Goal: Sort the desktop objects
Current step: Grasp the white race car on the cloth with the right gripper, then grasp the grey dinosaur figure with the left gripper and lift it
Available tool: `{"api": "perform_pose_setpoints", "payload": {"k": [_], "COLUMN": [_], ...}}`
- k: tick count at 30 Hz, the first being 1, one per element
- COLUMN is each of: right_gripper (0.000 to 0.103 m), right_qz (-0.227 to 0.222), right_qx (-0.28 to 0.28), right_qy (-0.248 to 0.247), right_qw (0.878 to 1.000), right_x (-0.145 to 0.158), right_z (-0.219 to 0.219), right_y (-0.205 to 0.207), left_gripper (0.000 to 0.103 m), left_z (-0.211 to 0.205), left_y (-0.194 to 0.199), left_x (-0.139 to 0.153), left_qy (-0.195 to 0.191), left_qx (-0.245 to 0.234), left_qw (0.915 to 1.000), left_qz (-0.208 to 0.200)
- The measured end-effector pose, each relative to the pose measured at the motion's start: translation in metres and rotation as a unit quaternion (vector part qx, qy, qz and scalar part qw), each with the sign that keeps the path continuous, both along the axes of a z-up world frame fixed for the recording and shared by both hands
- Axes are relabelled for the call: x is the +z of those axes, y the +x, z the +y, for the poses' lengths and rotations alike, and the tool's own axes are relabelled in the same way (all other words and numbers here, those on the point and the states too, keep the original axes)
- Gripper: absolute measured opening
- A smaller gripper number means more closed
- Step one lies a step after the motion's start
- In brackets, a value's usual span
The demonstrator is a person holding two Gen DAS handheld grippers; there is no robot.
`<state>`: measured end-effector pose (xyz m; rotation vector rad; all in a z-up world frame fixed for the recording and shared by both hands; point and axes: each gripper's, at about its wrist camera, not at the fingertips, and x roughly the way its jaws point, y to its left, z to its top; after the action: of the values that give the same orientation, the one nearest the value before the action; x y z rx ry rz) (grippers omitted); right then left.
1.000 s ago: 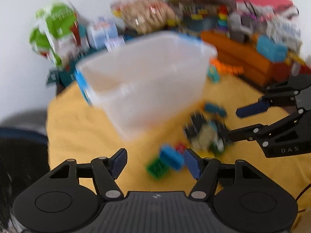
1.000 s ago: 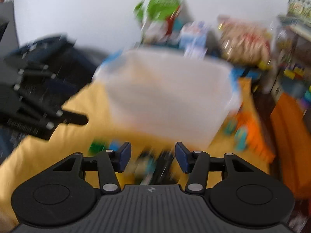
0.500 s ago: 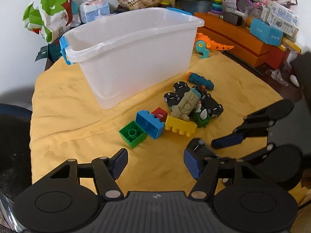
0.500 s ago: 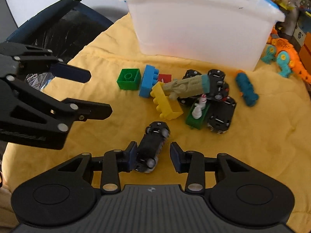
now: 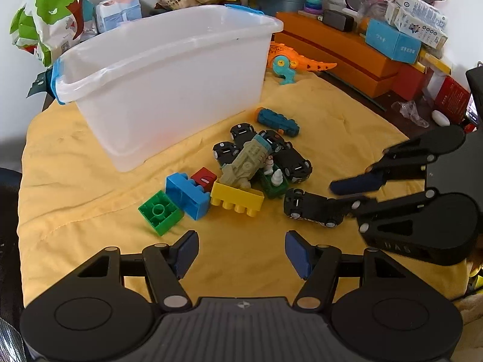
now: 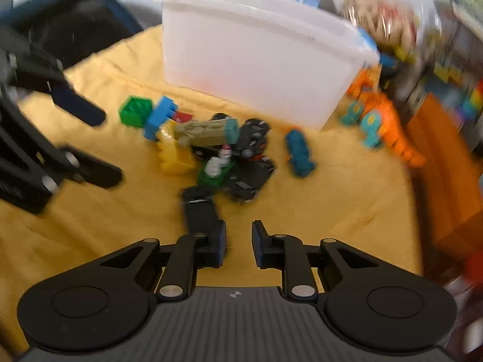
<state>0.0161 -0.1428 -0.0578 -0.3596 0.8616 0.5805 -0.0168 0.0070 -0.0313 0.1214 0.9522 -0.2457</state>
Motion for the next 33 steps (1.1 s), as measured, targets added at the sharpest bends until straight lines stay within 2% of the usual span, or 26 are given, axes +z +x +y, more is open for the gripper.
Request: {"api": "perform_pose_setpoints", "payload": {"k": [2,6,9,11,12,14,16,19,21,23,25,27,29,32,33], "right_gripper": [0.023,0.032,0.029,0.026,0.021,0.020,0.020,0.020,0.021,0.021,0.024,0.029,0.030,0.030,0.030], "right_qz": [0.012,0.011,-0.017,-0.008,0.004,0.040,0.092,0.153,0.186,0.199,0.195,0.163,0.123,0.090,0.083], "right_qx": [0.006,0.041,0.033,0.018,0.011,-0.001,-0.010,-0.019,-0.029,-0.042,-0.051,-0.056,-0.053,-0.051,-0.052], "right_qy": [0.029,-0.003,-0.032,-0.018,-0.004,0.038,0.086,0.124,0.145,0.152,0.162,0.137,0.106,0.091,0.088], "right_qw": [0.999,0.999,0.999,1.000,1.000,0.998,0.992,0.980,0.971,0.967,0.966,0.975,0.985,0.990,0.991], "right_x": [0.002,-0.008,-0.013,-0.014,-0.011,-0.002,0.003,0.002,-0.005,-0.012,-0.013,-0.009,-0.004,0.001,0.003], "right_z": [0.001,0.015,0.018,0.010,0.005,-0.007,-0.018,-0.031,-0.040,-0.047,-0.054,-0.055,-0.055,-0.060,-0.062], "right_y": [0.000,-0.005,-0.001,0.006,0.009,0.011,0.012,0.014,0.017,0.019,0.019,0.015,0.011,0.010,0.010], "left_gripper": [0.067,0.067,0.067,0.067,0.067,0.058,0.050,0.043,0.043,0.045,0.048,0.047,0.031,0.026,0.019], "left_z": [-0.001,0.001,0.001,-0.003,-0.005,-0.009,-0.011,-0.009,-0.004,0.000,0.000,0.002,0.006,0.004,0.002], "left_y": [0.000,-0.002,-0.003,-0.001,0.001,0.007,0.014,0.024,0.033,0.041,0.050,0.056,0.060,0.056,0.052], "left_x": [-0.001,-0.001,0.000,0.000,-0.001,-0.005,-0.012,-0.025,-0.029,-0.029,-0.028,-0.029,-0.032,-0.029,-0.027], "left_qy": [0.003,-0.001,-0.010,-0.008,-0.008,-0.019,-0.034,-0.067,-0.104,-0.132,-0.126,-0.113,-0.104,-0.071,-0.054], "left_qx": [0.003,0.011,0.009,0.007,0.005,0.003,0.008,0.031,0.060,0.091,0.120,0.152,0.166,0.135,0.117], "left_qw": [1.0000,0.9999,0.9999,0.9999,0.9999,0.9998,0.9992,0.9962,0.9911,0.9855,0.9836,0.9812,0.9796,0.9874,0.9909], "left_qz": [0.002,0.004,0.002,-0.006,-0.008,-0.002,0.019,0.047,0.057,0.054,0.048,0.040,0.044,0.044,0.038]}}
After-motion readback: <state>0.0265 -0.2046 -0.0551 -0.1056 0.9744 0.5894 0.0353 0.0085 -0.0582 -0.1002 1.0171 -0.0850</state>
